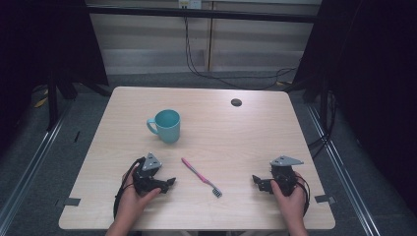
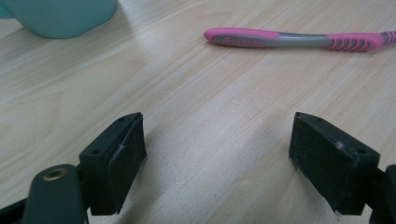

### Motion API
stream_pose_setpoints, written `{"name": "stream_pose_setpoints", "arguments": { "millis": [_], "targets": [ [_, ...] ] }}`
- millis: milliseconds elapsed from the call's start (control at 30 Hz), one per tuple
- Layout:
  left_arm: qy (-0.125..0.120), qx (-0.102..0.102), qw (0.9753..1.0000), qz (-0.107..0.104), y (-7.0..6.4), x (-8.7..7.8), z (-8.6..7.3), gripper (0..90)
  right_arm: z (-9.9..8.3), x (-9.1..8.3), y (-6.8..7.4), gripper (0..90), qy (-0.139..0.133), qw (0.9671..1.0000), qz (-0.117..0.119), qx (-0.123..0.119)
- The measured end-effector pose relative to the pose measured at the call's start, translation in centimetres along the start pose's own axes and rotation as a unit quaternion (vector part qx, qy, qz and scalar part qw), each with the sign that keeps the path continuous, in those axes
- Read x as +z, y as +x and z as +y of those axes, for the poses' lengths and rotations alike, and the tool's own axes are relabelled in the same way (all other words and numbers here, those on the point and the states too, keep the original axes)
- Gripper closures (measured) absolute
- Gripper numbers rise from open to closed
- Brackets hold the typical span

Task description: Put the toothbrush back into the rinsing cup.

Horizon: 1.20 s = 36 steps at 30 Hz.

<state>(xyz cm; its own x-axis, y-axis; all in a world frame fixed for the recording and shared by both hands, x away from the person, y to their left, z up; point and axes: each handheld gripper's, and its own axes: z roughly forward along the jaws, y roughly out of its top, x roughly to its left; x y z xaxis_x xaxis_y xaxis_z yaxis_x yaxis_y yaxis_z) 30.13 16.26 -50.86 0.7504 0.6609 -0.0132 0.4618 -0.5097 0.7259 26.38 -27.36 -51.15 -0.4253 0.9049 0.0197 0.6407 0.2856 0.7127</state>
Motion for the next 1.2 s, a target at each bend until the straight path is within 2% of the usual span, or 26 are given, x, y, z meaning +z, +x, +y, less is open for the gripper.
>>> {"name": "stream_pose_setpoints", "arguments": {
  "millis": [200,267,300,333,367,400,433,500,567,600,700,800,933,967,1100,1200],
  "targets": [
    [0.000,0.001,1.0000,0.000,0.0,0.0,0.0,18.4,0.3,0.2,0.0,9.9,0.003,1.0000,0.002,0.003],
    [0.000,0.001,1.0000,-0.001,0.0,0.0,0.0,18.4,0.7,0.2,0.1,12.4,0.020,0.9998,0.001,0.005],
    [0.000,0.001,1.0000,-0.001,0.0,0.0,0.0,18.4,0.7,0.2,0.1,12.4,0.020,0.9998,0.001,0.005],
    [0.000,0.000,1.0000,-0.001,0.0,0.0,0.0,18.4,1.3,0.2,0.0,13.5,0.032,0.9992,0.017,0.018],
    [0.000,0.000,1.0000,-0.001,0.0,0.0,0.0,18.4,1.3,0.2,0.0,13.5,0.032,0.9992,0.017,0.018],
    [0.000,0.000,1.0000,-0.001,0.0,0.0,0.0,18.4,1.8,0.2,-0.1,14.6,0.038,0.9980,0.041,0.031],
    [0.000,0.000,1.0000,-0.001,0.0,0.0,0.0,18.4,2.2,0.3,0.1,15.4,0.045,0.9974,0.046,0.030],
    [0.000,0.000,1.0000,-0.001,0.0,0.0,0.0,18.4,3.0,0.2,0.4,20.1,0.059,0.9968,0.048,0.024],
    [0.000,0.001,1.0000,-0.001,0.0,0.0,0.0,18.4,3.4,0.1,0.6,21.1,0.066,0.9964,0.049,0.020],
    [0.000,0.001,1.0000,-0.001,0.0,0.0,0.0,18.4,4.3,0.0,1.0,22.0,0.080,0.9952,0.051,0.022],
    [0.000,0.002,1.0000,-0.001,0.0,0.0,0.0,18.4,5.0,0.0,1.4,24.7,0.089,0.9942,0.058,0.019],
    [0.000,0.002,1.0000,-0.001,0.0,0.0,0.0,18.4,6.7,0.1,2.5,26.7,0.094,0.9933,0.066,-0.008],
    [0.001,0.002,1.0000,-0.001,0.0,0.0,0.0,18.4,8.1,0.5,3.7,26.9,0.114,0.9904,0.068,-0.038],
    [-0.001,0.000,1.0000,-0.001,0.0,0.0,0.0,18.4,8.8,0.7,4.2,30.5,0.117,0.9891,0.076,-0.047],
    [0.000,0.000,1.0000,-0.001,0.0,0.0,0.0,18.4,10.1,1.3,5.4,30.6,0.126,0.9859,0.089,-0.065],
    [0.000,0.001,1.0000,-0.001,0.0,0.0,0.0,18.4,10.7,1.6,6.1,30.6,0.131,0.9844,0.095,-0.068]
  ]
}}
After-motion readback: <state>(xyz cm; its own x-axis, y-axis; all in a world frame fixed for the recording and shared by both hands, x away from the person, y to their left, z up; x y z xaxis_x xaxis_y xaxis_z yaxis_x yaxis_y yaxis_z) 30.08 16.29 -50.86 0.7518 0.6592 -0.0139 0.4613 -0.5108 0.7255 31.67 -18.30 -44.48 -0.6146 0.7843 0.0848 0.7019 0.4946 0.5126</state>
